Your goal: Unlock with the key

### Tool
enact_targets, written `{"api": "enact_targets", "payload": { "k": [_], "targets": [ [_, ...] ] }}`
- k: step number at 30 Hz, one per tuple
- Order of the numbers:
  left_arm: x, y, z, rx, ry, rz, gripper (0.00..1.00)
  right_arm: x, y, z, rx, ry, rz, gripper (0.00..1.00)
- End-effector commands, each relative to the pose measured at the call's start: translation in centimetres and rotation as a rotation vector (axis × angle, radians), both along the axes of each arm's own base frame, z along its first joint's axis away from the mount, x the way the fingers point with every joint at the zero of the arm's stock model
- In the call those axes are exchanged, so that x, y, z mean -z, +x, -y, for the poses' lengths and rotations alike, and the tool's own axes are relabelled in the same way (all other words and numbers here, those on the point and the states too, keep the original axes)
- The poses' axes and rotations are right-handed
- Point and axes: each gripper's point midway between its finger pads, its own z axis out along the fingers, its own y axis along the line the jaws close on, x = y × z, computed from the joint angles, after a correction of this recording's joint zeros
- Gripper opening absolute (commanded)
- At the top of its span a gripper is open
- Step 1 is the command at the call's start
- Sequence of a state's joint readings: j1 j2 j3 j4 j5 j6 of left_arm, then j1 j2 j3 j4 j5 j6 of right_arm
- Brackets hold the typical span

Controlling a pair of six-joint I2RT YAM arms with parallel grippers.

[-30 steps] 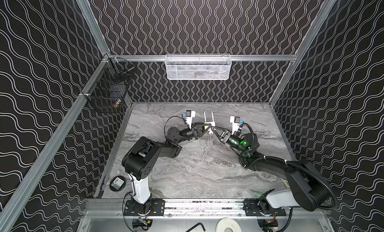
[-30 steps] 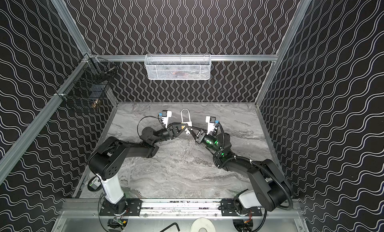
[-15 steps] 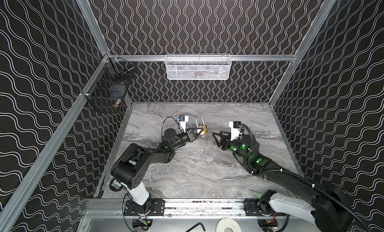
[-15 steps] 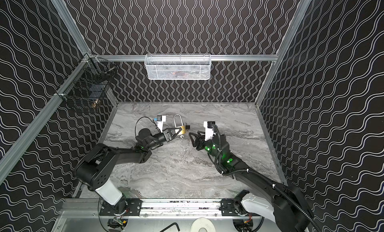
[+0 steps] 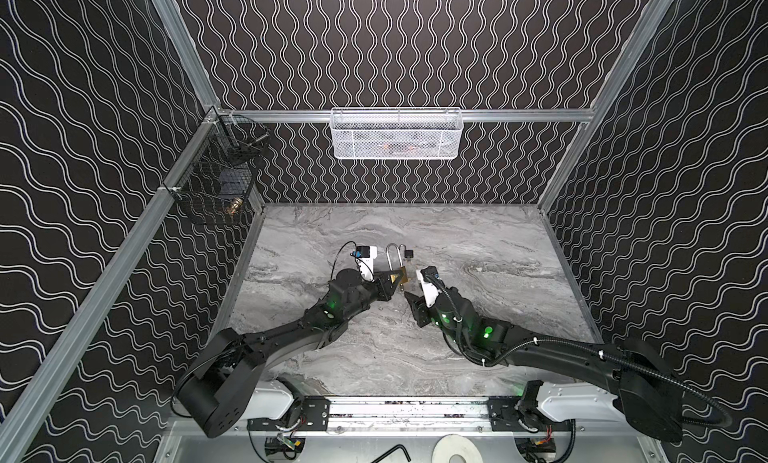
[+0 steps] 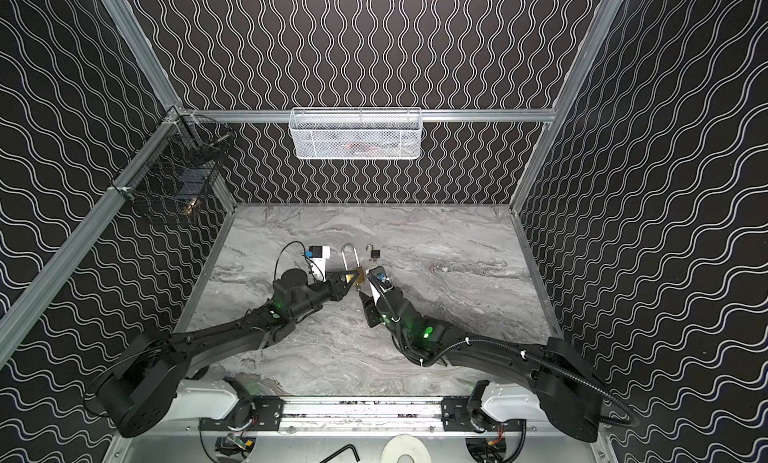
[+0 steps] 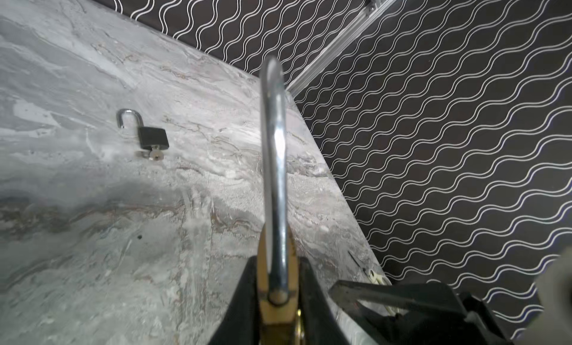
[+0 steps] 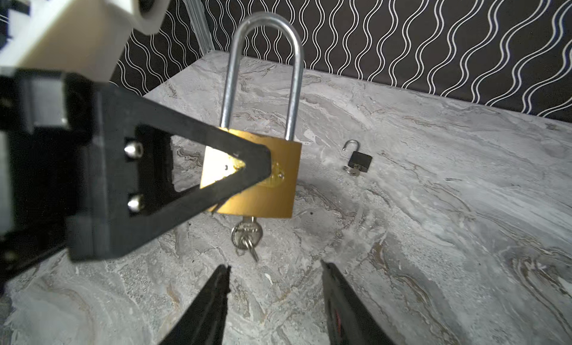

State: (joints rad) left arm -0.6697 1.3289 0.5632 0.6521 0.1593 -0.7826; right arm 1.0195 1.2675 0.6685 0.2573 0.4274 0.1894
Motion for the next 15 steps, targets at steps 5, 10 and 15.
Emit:
{"api": "enact_targets", "payload": {
  "k": [5,10,15],
  "targets": [
    [-2.4,0.4,-0.4,-0.035,-0.03,0.087,0.0,-0.7,0.2,-2.1,-0.033,0.02,0.015,0.42],
    [-2.8,0.3,-0.1,-0.022,-0.055,0.088,0.0,-0.2,0.3,-2.9,-0.039,0.029,-0.003,0.38],
    [-3.1,0.1,-0.1,-0.02,-0.073,0.094,0.0,-0.1,0.6,-3.4,-0.043,0.027,-0.01,0.33]
  ]
}}
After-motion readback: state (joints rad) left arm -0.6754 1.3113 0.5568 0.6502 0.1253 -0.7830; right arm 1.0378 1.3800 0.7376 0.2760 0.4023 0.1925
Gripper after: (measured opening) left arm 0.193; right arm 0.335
